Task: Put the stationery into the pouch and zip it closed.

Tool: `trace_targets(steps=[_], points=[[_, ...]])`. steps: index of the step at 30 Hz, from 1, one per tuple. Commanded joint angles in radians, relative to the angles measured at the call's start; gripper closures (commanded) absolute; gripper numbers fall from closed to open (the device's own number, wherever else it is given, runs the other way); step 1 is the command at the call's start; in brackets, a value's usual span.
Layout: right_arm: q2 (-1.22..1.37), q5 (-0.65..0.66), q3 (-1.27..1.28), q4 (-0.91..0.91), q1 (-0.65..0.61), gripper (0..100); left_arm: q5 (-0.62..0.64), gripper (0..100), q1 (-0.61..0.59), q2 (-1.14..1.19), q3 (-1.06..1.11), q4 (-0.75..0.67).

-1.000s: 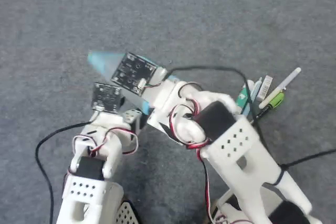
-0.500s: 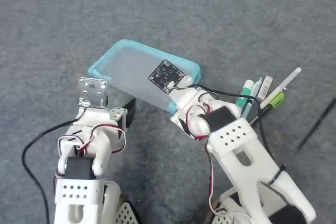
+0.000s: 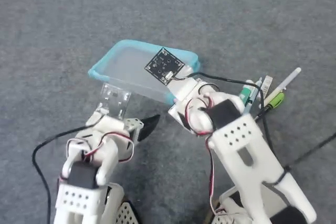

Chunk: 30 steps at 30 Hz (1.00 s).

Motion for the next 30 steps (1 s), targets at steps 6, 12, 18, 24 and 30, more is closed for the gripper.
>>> trace_targets(steps=[6,12,18,24,30], points=[[-0.298,-0.071,0.12,-0.079,-0.071,99.2,-0.034,65,0.006,-0.213,-0.019,0.054],[-0.361,-0.068,0.12,-0.008,-0.153,99.2,-0.035,65,0.005,-0.173,-0.016,0.023],[-0.361,-0.048,0.124,-0.002,-0.171,99.2,-0.035,65,0.009,-0.158,-0.022,0.018],[-0.372,-0.043,0.123,0.019,-0.174,99.2,-0.034,65,-0.012,-0.153,0.021,-0.055],[-0.374,-0.04,0.124,0.03,-0.176,99.2,-0.037,67,-0.026,-0.153,0.051,-0.101]])
